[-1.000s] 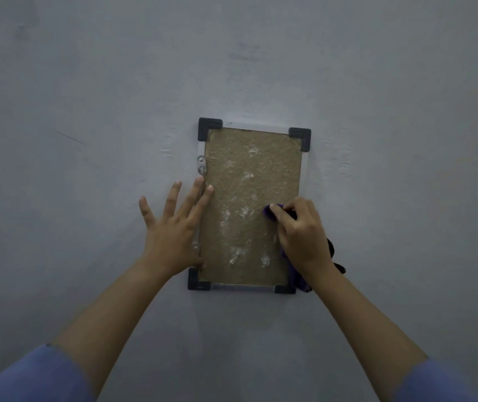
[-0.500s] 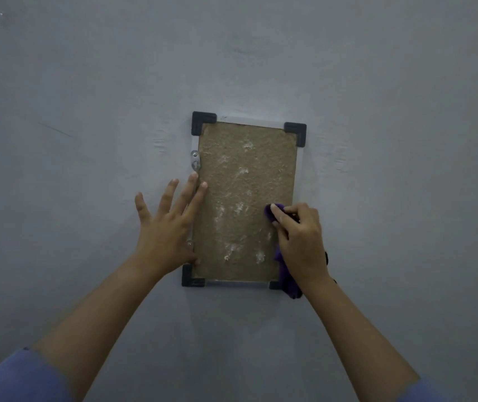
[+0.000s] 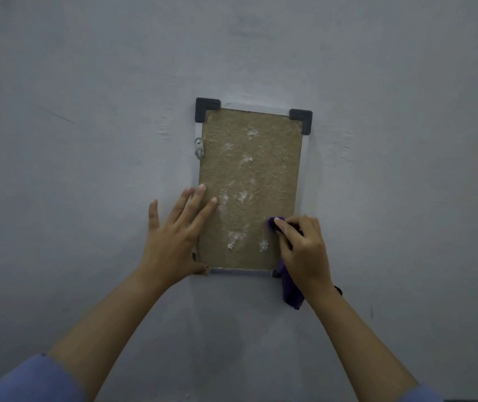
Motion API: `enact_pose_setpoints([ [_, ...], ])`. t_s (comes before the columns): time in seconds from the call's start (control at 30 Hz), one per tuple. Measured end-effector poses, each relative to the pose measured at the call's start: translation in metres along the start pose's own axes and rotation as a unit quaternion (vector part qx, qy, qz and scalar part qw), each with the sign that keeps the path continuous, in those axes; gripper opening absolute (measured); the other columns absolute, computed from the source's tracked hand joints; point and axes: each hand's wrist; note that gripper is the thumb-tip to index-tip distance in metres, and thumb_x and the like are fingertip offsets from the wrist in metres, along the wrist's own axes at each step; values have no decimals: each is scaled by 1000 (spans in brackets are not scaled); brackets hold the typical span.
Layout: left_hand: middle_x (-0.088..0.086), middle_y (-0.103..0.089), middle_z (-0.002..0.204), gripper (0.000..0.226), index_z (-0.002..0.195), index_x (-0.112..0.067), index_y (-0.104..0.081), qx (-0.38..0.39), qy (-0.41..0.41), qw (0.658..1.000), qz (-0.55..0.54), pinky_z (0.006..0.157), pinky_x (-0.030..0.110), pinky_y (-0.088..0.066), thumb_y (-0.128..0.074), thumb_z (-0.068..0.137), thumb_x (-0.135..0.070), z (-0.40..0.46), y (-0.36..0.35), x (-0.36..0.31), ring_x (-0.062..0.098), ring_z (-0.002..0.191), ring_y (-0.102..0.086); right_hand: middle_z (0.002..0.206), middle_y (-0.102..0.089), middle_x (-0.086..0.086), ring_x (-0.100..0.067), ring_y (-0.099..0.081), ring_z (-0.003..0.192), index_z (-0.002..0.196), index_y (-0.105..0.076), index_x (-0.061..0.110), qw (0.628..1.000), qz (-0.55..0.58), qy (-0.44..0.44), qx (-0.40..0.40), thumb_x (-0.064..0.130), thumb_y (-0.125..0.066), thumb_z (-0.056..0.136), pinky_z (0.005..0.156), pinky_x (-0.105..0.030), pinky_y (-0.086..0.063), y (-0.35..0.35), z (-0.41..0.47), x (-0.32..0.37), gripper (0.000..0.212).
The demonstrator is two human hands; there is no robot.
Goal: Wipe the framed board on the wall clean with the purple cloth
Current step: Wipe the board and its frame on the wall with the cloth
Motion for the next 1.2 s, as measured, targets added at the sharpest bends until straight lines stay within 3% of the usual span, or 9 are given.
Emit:
enact_pose_setpoints([
  [0.13,5,-13,157,142,147,-20,-23,0,1,1000,-1,102,64,-19,-84,26,-61,1,-3,0,18,142,-10,82,-60,-14,-28,-54,77,99,-69,-4,996,21,-67,-61,-8,-69,79,67,-31,-48,-6,17,11,21],
  [0.33,5,-15,156,141,147,-20,-22,1,5,1000,-7,103,64,-19,-85,27,-58,1,-1,-2,20,142,-13,82,-60,-14,-29,-53,77,98,-69,-6,999,23,-1,33,-9,-67,78,64,-37,-50,-5,-12,10,21],
  [0.5,6,-15,156,141,147,-20,-21,-4,0,1000,-15,104,61,-21,-85,28,-58,1,-1,-1,22,142,-14,82,-61,-14,-28,-53,78,97,-70,-4,993,49,-105,-37,-10,-68,76,67,-33,-48,-15,-5,28,22],
  [0.67,5,-11,157,140,148,-21,-19,0,-6,1000,-26,107,57,-19,-86,31,-57,1,0,0,22,143,-11,88,-63,-15,-25,-51,84,98,-69,-5,998,22,30,47,-4,-54,84,69,-34,-50,-11,-32,23,21],
  [0.83,5,-12,157,140,148,-21,-18,-3,-7,1000,-26,107,57,-18,-85,31,-58,1,-2,0,22,143,-11,83,-63,-15,-30,-55,79,95,-70,-6,998,28,-58,-21,-11,-65,78,69,-34,-48,-16,-21,23,19],
  [1.0,6,-14,156,139,147,-20,-21,-5,-7,1000,-18,107,58,-19,-85,30,-58,2,-2,0,24,143,-14,86,-63,-15,-29,-53,77,95,-69,-5,995,7,78,68,-4,-54,85,67,-37,-50,-8,-35,14,18],
  [1.13,6,-16,156,140,147,-20,-21,-12,-6,1000,-14,107,57,-18,-85,29,-59,2,-4,1,23,142,-16,83,-62,-15,-28,-52,77,94,-69,-6,1000,14,-24,-9,-11,-59,79,67,-35,-48,-11,-17,14,19],
  [1.2,6,-16,156,140,147,-20,-21,-12,-9,1000,-10,106,57,-19,-85,29,-59,2,-3,0,23,142,-16,84,-62,-16,-28,-51,78,95,-69,-6,1000,25,-5,11,-9,-57,81,68,-36,-47,-18,-30,25,18],
])
Point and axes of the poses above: each hand's wrist, its own z-axis towards the middle knuckle, its own y-axis out of the back of the hand, x = y × z
